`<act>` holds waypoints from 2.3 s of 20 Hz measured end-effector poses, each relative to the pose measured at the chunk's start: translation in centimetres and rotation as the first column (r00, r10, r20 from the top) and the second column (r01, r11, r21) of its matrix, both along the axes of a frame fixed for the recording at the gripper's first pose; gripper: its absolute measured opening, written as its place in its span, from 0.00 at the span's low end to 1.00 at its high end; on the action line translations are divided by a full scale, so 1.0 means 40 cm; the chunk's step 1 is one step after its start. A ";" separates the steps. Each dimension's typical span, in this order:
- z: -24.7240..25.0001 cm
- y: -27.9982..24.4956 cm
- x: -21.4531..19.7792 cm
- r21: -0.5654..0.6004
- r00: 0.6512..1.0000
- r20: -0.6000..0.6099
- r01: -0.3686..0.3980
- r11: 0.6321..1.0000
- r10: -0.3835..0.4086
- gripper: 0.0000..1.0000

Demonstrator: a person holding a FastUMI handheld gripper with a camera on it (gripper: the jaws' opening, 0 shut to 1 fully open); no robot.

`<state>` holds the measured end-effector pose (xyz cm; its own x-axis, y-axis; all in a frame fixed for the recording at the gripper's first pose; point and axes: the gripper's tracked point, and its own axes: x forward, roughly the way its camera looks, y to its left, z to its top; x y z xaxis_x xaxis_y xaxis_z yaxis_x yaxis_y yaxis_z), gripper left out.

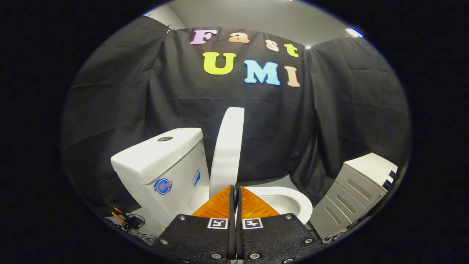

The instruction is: Open the toilet lid.

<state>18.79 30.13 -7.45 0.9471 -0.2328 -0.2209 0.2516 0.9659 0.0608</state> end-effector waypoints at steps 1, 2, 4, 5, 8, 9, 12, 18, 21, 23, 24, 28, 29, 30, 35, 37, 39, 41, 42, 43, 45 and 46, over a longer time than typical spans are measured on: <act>0.001 0.015 0.004 0.005 1.000 0.007 -0.011 1.000 0.011 0.00; 0.004 0.028 0.004 0.009 1.000 0.012 -0.023 1.000 0.023 0.00; 0.010 0.053 0.011 0.019 0.999 0.024 -0.044 0.999 0.043 0.00; 0.014 0.065 0.017 0.016 0.998 0.028 -0.056 0.998 0.055 0.00; 0.021 0.107 0.035 -0.010 0.995 0.029 -0.096 0.995 0.096 0.00; 0.022 0.121 0.037 -0.022 0.993 0.027 -0.110 0.994 0.111 0.00; 0.024 0.171 0.050 -0.075 0.987 0.018 -0.156 0.985 0.158 0.01; 0.023 0.201 0.057 -0.135 0.986 0.012 -0.166 0.977 0.169 0.02; 0.019 0.197 0.053 -0.114 0.985 0.018 -0.167 0.979 0.170 0.02; 0.015 0.193 0.055 -0.088 0.985 0.017 -0.171 0.981 0.173 0.02; 0.015 0.199 0.054 -0.071 0.983 0.013 -0.183 0.981 0.184 0.02; 0.038 0.231 0.048 -0.003 0.969 0.039 -0.244 0.970 0.244 0.23; 0.057 0.231 0.031 -0.001 0.967 0.053 -0.248 0.969 0.248 0.41; 0.062 0.231 0.021 0.003 0.965 0.058 -0.257 0.966 0.256 0.59; 0.141 0.221 -0.050 0.074 0.940 0.122 -0.327 0.942 0.317 0.96; 0.181 0.184 -0.084 0.080 0.931 0.160 -0.342 0.936 0.327 0.96; 0.230 0.138 -0.103 0.065 0.919 0.194 -0.360 0.931 0.342 0.96; 0.271 0.083 -0.122 0.040 0.904 0.221 -0.383 0.923 0.366 0.96; 0.288 0.052 -0.131 0.018 0.895 0.233 -0.394 0.919 0.380 0.96; 0.306 0.010 -0.143 -0.009 0.893 0.238 -0.392 0.920 0.383 0.96; 0.330 -0.086 -0.154 -0.058 0.894 0.243 -0.373 0.926 0.376 0.96; 0.339 -0.134 -0.157 -0.070 0.897 0.251 -0.359 0.931 0.365 0.96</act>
<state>12.50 24.78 6.10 0.9901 0.1347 0.0405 -0.1367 0.9891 0.0540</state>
